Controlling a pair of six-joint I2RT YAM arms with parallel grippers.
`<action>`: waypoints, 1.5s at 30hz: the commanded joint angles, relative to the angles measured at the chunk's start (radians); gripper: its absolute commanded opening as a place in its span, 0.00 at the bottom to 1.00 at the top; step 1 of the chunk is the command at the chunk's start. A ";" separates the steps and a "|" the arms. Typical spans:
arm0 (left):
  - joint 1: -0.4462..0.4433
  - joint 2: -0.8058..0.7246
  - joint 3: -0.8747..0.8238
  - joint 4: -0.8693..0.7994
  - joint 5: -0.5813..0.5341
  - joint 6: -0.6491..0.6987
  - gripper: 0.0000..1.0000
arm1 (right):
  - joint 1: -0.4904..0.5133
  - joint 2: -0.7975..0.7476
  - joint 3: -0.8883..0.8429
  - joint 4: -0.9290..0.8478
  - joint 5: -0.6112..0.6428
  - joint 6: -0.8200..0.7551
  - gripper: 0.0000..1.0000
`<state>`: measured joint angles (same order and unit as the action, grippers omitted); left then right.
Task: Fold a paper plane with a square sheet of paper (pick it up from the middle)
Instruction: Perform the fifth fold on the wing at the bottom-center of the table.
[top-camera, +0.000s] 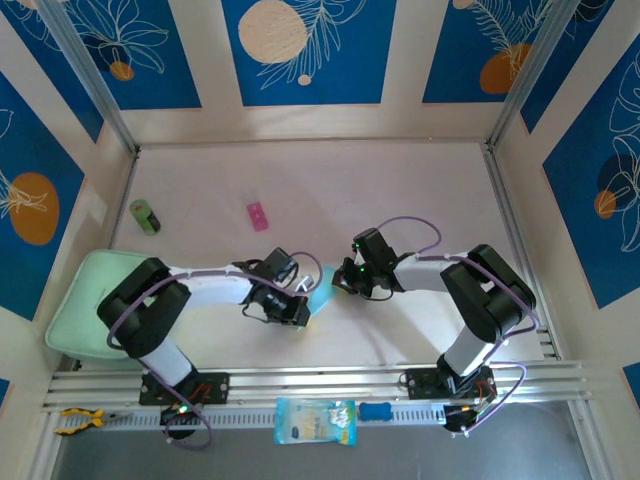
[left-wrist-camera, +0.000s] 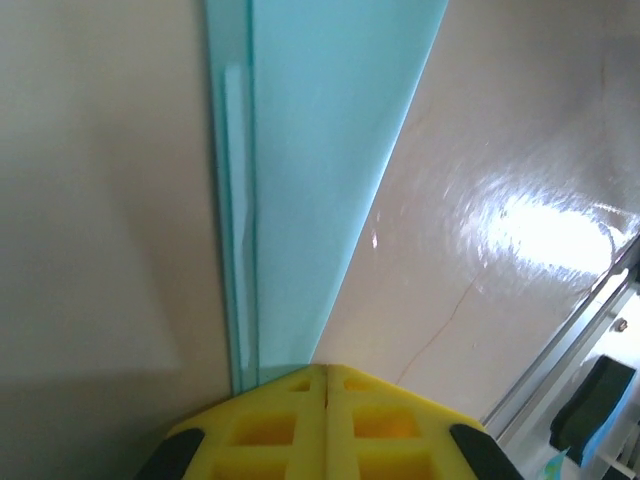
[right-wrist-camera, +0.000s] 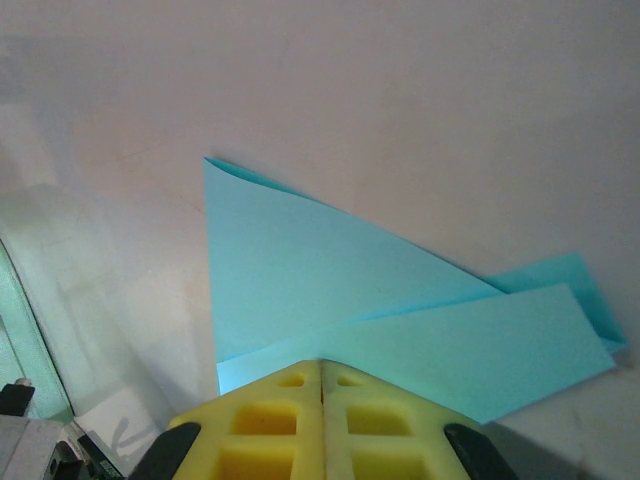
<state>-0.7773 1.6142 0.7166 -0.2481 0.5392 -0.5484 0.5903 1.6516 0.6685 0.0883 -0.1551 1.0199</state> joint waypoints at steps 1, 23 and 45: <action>-0.004 -0.039 -0.023 -0.050 -0.007 -0.005 0.03 | -0.012 0.027 -0.010 -0.107 0.048 -0.024 0.06; 0.034 0.119 0.113 0.002 -0.053 0.040 0.01 | -0.016 -0.006 0.028 -0.106 0.010 -0.079 0.08; 0.036 0.118 0.065 0.035 -0.047 -0.001 0.00 | 0.172 -0.034 -0.040 0.049 0.028 0.057 0.06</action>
<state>-0.7460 1.7206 0.8154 -0.1745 0.5282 -0.5446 0.7551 1.6016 0.6521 0.0948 -0.1307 1.0370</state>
